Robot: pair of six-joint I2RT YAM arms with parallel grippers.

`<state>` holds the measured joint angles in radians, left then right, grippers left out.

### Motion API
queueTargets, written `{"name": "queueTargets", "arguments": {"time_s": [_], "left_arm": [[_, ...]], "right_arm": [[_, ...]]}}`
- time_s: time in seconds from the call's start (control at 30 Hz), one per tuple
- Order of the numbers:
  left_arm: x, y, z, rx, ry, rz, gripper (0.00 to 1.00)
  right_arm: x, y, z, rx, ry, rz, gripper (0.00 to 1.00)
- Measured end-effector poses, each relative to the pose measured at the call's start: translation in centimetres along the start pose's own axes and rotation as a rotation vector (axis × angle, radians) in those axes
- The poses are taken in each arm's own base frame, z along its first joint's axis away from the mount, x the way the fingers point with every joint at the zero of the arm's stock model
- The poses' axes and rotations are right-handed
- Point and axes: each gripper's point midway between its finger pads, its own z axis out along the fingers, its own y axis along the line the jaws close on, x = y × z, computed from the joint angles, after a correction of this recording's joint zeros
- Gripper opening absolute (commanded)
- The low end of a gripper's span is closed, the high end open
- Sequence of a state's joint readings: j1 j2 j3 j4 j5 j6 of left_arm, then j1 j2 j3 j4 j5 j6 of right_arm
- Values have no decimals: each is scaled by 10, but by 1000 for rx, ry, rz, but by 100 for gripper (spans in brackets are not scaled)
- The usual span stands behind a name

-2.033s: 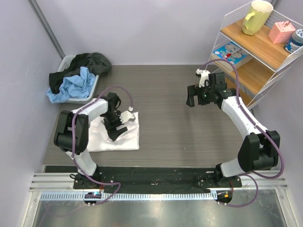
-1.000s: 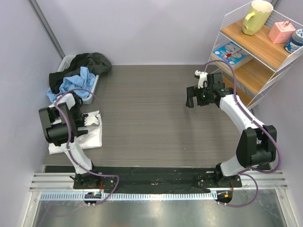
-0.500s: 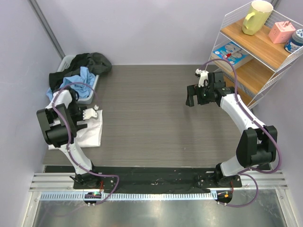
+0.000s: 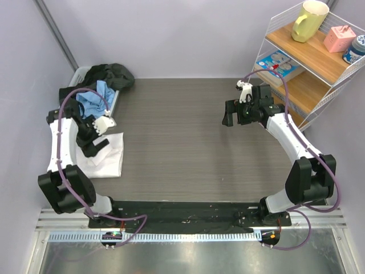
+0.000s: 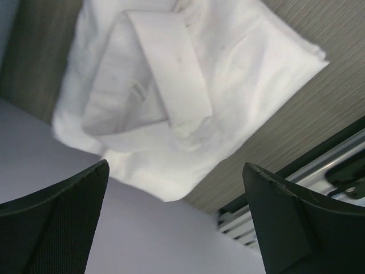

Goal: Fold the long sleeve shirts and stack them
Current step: Neatly place the folded shirt to the corner

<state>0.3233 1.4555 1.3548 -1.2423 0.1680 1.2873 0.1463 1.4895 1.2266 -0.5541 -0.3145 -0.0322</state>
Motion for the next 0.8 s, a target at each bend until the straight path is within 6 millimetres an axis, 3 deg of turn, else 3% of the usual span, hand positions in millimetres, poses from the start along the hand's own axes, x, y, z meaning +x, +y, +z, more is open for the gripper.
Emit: {"name": "queueTargets", "arguments": {"time_s": [0.2,0.47,0.57,0.8], "left_arm": [[15,-35,50,51,25,-339,100],[23,-34,81,-33,-19,-838,100],[25,-41,93,-24,1,-939,100],[32,-35,122,-6,55,-1064,100]], "right_arm": [[-8,7,-12,-14,-37,1,100],[-10,10,-23,-13,-66,-9,100],[-7,10,-22,-12,-59,-7,100],[-5,9,-22,-8,-55,-5,100]]}}
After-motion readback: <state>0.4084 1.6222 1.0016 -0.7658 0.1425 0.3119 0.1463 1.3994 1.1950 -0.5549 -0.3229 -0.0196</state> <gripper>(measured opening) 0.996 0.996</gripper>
